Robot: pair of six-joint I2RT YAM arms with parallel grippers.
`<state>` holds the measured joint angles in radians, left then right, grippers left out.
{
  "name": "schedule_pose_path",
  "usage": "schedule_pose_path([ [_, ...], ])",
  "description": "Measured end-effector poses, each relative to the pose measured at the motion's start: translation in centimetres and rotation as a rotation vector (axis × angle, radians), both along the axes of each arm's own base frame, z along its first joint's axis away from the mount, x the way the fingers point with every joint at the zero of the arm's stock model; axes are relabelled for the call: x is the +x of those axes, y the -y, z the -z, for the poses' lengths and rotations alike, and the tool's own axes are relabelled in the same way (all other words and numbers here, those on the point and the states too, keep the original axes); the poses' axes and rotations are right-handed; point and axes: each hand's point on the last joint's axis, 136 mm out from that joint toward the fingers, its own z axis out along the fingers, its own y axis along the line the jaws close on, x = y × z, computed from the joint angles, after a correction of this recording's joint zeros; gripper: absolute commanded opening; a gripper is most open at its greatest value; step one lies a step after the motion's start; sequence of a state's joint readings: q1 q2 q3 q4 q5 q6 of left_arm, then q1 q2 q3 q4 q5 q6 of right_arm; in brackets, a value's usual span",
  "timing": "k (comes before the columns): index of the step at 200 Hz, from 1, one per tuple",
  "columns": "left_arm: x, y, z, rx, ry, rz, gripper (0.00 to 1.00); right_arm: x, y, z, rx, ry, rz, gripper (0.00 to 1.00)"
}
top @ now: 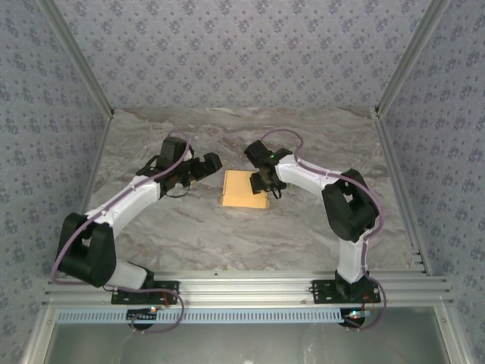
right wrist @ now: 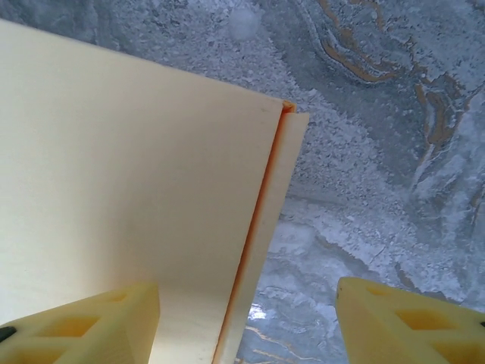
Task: Fold the paper box
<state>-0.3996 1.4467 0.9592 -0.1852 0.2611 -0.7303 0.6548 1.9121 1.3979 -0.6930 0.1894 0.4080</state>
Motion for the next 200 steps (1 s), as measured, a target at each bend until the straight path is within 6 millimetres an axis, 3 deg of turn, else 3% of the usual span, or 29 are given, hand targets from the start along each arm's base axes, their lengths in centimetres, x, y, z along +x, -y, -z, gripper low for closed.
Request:
schedule_pose_path([
  [22,0.3,0.6,3.0,0.038,-0.002,0.043,0.89,0.1,-0.1,0.1,0.002,0.001,-0.049,0.66],
  [45,-0.6,0.8,6.3,0.052,-0.013,0.087,0.84,0.3,-0.1,0.1,0.047,0.012,-0.121,0.66],
  [56,-1.0,1.1,7.6,0.051,-0.026,0.110,0.79,0.3,0.0,0.1,0.070,0.013,-0.157,0.63],
  [66,-1.2,1.3,8.3,0.058,-0.027,0.129,0.67,0.3,0.0,0.2,0.097,0.009,-0.186,0.61],
  [112,-1.8,3.3,9.6,0.055,-0.012,0.176,0.58,0.5,-1.0,0.1,0.198,0.001,-0.246,0.58],
  [152,-1.9,3.6,9.8,0.029,-0.014,0.159,0.52,0.2,-2.2,-0.2,0.293,-0.023,-0.192,0.59],
  [167,-1.9,3.7,9.7,0.017,-0.017,0.151,0.40,0.2,-2.7,-0.2,0.327,-0.029,-0.174,0.59],
  [200,-2.5,3.6,9.9,-0.041,-0.066,0.079,0.42,0.5,-2.8,-0.4,0.367,-0.037,-0.152,0.62],
])
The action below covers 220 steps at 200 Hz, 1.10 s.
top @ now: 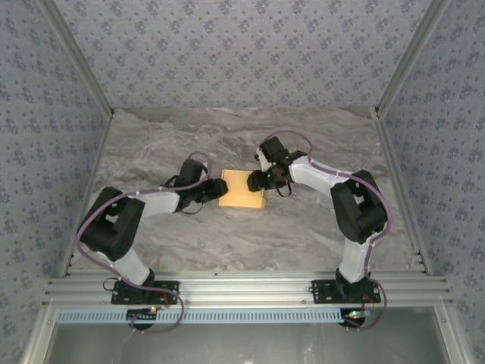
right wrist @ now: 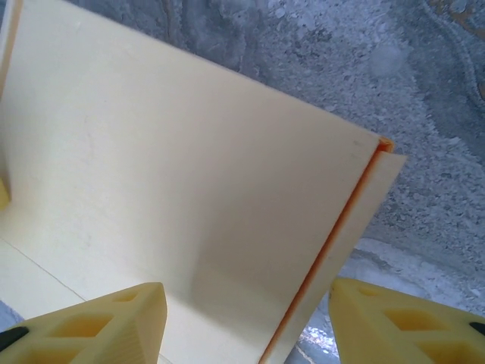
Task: Fold the paper box
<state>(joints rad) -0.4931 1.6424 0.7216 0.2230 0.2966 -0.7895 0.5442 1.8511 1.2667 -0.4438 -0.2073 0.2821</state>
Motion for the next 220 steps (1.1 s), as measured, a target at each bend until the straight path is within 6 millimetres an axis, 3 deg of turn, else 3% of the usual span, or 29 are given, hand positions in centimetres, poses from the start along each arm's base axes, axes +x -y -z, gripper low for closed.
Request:
schedule_pose_path([
  [41,-3.3,2.7,0.2,-0.068,-0.091,-0.005,0.43,1.8,0.0,-0.4,0.033,0.002,0.042,0.64],
  [75,-5.5,4.4,0.7,-0.113,-0.180,-0.042,0.52,3.1,1.3,-0.8,0.042,-0.005,0.166,0.68],
  [94,-6.7,4.1,0.7,-0.116,-0.210,-0.087,0.55,3.5,2.9,-1.6,0.045,-0.019,0.277,0.71],
  [114,-7.6,3.2,0.5,-0.097,-0.231,-0.115,0.60,3.1,4.7,-4.3,0.089,-0.001,0.378,0.73],
  [132,-7.9,2.2,-0.3,-0.071,-0.228,-0.132,0.64,1.7,5.8,-7.3,0.161,0.025,0.431,0.71],
  [150,-7.5,0.7,-1.5,-0.035,-0.215,-0.164,0.65,-0.1,6.1,-8.7,0.220,0.012,0.439,0.68],
  [166,-6.1,-0.6,-3.7,-0.008,-0.165,-0.192,0.66,-1.2,5.8,-8.2,0.232,-0.026,0.410,0.68],
  [197,-3.8,-2.4,-8.2,0.022,-0.017,-0.211,0.67,-2.8,5.6,-5.3,0.180,-0.102,0.308,0.66],
  [220,-3.4,-2.2,-8.7,0.064,0.035,-0.151,0.62,-2.8,6.4,-3.1,0.135,-0.137,0.260,0.60],
])
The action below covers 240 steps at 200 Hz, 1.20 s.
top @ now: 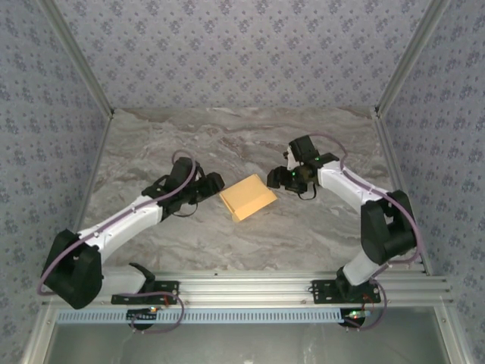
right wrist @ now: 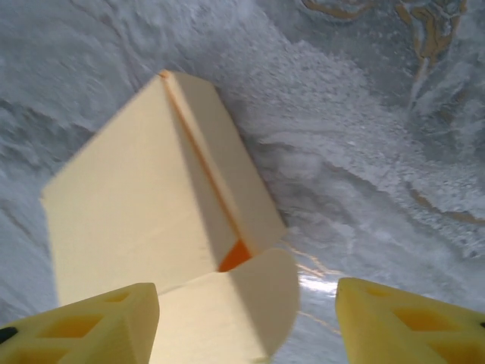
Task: Fold the paper box
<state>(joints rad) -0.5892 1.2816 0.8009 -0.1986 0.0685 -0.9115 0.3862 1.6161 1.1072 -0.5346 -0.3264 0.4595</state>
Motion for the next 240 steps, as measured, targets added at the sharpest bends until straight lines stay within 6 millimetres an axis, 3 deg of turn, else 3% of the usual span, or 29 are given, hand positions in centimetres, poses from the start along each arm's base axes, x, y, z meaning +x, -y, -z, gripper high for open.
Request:
schedule_pose_path([
  [40,-0.7,1.4,4.2,0.109,-0.048,0.135,0.60,0.0,0.1,2.9,-0.002,-0.084,-0.063,0.56],
  [94,-1.2,1.7,8.5,0.255,-0.091,0.221,0.60,-0.1,-1.5,2.5,0.024,-0.100,-0.162,0.54],
  [166,0.3,2.6,8.5,0.271,-0.076,0.222,0.59,-0.9,-2.9,2.1,0.032,-0.113,-0.214,0.48],
  [177,0.3,2.6,8.6,0.272,-0.078,0.222,0.59,-0.8,-2.6,2.6,0.040,-0.088,-0.159,0.44],
  [188,0.3,2.6,8.6,0.271,-0.080,0.221,0.59,-2.0,-1.7,3.2,0.061,-0.057,-0.070,0.39],
  [213,0.2,2.7,8.7,0.251,-0.099,0.206,0.59,-5.7,0.5,3.6,0.115,-0.028,0.113,0.44],
  [240,0.3,3.0,8.9,0.203,-0.132,0.191,0.59,-4.6,0.0,1.6,0.228,0.063,0.244,0.50],
])
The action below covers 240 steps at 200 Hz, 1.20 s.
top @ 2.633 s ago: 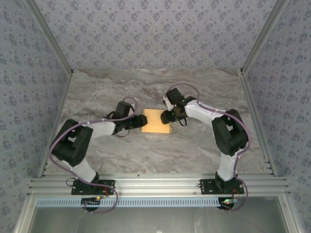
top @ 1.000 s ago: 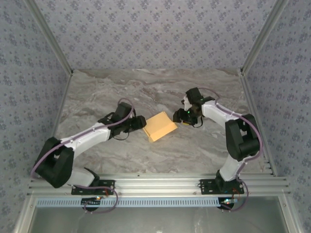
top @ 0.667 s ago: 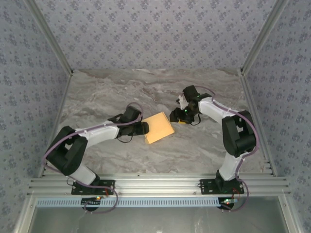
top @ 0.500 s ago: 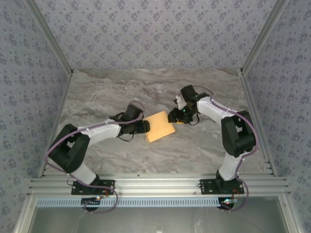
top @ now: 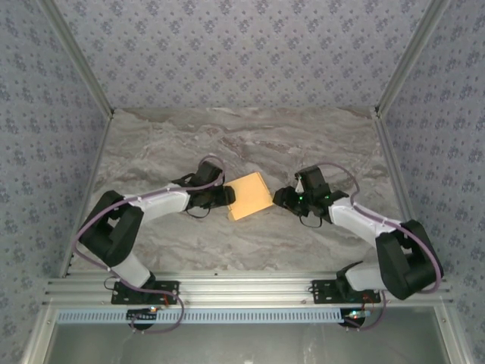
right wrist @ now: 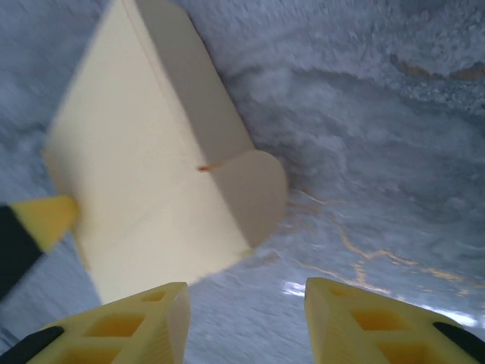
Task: Fold the paper box
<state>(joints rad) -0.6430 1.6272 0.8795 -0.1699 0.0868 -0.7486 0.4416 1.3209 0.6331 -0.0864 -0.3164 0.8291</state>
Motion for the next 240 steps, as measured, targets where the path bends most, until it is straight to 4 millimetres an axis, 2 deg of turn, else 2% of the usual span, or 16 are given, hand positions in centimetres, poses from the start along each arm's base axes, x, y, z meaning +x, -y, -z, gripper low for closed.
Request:
schedule_pose_path([
  [19,0.2,0.8,0.2,-0.042,-0.029,-0.006,0.59,0.5,-0.7,-0.6,0.079,0.024,0.070,0.56],
  [44,0.4,1.5,0.3,-0.098,-0.065,-0.019,0.59,0.4,-1.5,0.4,0.118,-0.016,0.106,0.60],
  [59,0.3,1.5,0.3,-0.114,-0.079,-0.029,0.59,0.8,-1.0,0.9,0.089,-0.026,0.111,0.60],
  [73,0.3,1.6,0.3,-0.122,-0.087,-0.033,0.53,1.8,0.0,0.4,0.030,0.001,0.096,0.59],
  [88,0.3,1.7,0.2,-0.139,-0.093,-0.036,0.47,3.7,0.9,-1.2,-0.024,0.059,0.055,0.57],
  [105,0.5,1.8,0.0,-0.162,-0.096,-0.030,0.40,6.0,1.4,-3.0,-0.057,0.120,-0.001,0.56],
  [119,0.6,1.8,0.0,-0.188,-0.096,-0.026,0.36,7.0,1.7,-3.4,-0.067,0.139,-0.040,0.56],
  [132,0.9,1.6,-0.1,-0.218,-0.094,-0.021,0.33,7.3,1.8,-3.0,-0.068,0.129,-0.073,0.56],
  [179,1.6,0.8,-0.1,-0.349,-0.077,-0.003,0.22,6.4,1.3,0.5,-0.014,0.004,-0.157,0.57],
  [240,1.8,0.2,-0.3,-0.442,-0.006,0.029,0.20,7.2,0.9,0.7,0.110,-0.025,-0.186,0.59],
])
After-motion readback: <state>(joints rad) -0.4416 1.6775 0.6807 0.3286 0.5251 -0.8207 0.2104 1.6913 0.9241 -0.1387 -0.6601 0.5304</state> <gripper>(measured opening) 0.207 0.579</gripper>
